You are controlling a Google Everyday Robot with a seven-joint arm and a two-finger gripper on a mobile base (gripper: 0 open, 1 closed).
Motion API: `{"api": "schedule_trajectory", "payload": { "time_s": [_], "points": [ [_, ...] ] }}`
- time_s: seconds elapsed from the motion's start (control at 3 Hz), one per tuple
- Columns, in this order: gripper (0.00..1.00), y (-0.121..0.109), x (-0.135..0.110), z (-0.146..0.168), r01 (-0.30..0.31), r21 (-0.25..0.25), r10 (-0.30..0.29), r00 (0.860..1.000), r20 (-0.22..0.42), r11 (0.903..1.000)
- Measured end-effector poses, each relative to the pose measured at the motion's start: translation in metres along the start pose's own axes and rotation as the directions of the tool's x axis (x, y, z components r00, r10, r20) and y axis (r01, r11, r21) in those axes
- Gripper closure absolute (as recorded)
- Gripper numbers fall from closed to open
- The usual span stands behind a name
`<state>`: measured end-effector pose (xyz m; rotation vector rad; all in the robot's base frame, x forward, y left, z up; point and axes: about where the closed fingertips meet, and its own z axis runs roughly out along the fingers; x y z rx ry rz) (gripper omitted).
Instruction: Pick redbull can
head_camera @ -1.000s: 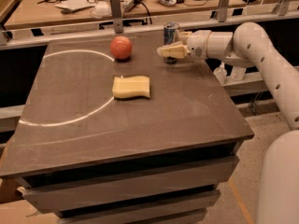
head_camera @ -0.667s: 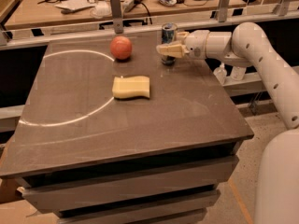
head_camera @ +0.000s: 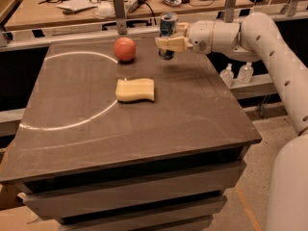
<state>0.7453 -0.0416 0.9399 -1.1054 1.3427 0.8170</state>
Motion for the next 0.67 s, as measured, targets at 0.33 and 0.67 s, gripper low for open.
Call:
{"api": "schedule_trajectory", "payload": {
  "time_s": [0.33,0.67],
  "points": [
    [1.0,0.0156,-0.029,-0.0004,0.03,-0.042,-0.029,0.999,0.027,0.9987],
    [1.0,0.0156,-0.029,-0.0004,0.03,-0.042,-0.029,0.999,0.027,0.9987]
  ]
}}
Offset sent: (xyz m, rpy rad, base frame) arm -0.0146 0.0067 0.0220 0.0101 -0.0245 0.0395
